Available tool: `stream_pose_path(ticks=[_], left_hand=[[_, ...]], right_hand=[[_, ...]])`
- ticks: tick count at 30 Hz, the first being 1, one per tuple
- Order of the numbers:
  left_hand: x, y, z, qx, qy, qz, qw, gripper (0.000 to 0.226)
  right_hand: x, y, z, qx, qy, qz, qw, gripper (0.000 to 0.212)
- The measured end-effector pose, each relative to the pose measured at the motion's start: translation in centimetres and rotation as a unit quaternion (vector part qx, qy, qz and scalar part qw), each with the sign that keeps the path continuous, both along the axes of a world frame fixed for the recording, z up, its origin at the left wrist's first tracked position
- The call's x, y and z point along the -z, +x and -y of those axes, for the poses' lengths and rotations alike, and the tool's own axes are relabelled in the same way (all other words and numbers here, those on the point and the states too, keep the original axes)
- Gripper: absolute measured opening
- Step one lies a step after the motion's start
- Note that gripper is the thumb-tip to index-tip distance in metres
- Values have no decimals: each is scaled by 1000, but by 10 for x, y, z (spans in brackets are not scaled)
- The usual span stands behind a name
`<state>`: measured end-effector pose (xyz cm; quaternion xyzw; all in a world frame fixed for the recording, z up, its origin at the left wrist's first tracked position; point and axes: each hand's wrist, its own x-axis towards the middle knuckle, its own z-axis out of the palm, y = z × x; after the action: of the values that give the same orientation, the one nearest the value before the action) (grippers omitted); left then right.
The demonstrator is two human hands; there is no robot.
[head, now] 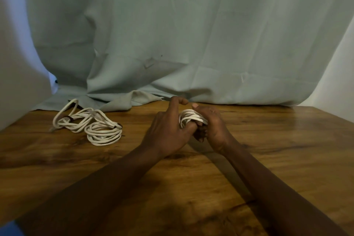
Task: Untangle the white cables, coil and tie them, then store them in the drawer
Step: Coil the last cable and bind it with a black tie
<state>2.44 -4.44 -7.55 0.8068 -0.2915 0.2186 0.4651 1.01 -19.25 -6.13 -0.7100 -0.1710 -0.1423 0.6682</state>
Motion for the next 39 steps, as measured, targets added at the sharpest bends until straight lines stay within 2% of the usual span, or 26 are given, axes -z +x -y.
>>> stream_pose_path(ticks=[2,6,11,15,19,21,24,28,30,34,39], left_hand=[[3,0,1,1,1,-5,1000,49],[5,1,3,16,-16,39,999,38],[6,6,0,-13,-63,34,997,36],[7,8,0,-35,-22,75,996,37],[4,11,-8,-63,82,140,985,43],[3,15,-12,-69,101,155,980,47],[3,18,-13,-35,99,140,985,42],[5,18,-13,-30,129,111,985,57],[5,17,-12,-8,130,86,988,52],[5,18,-10,35,118,41,992,31],[5,26,-13,49,82,-16,995,30]], right_hand=[[0,1,1,0,0,6,1000,49],[2,2,-2,7,23,-15,1000,44],[8,2,-11,-12,127,-128,984,56],[13,5,-16,20,128,-179,975,54],[9,1,-19,73,103,-162,979,50],[6,0,-21,100,87,-151,980,44],[5,-1,-19,84,84,-154,981,39],[6,-2,-14,11,87,-163,983,50],[5,-1,-12,-13,77,-146,986,56],[3,-1,-3,-26,47,-124,991,53],[5,3,5,-21,25,-165,986,49]])
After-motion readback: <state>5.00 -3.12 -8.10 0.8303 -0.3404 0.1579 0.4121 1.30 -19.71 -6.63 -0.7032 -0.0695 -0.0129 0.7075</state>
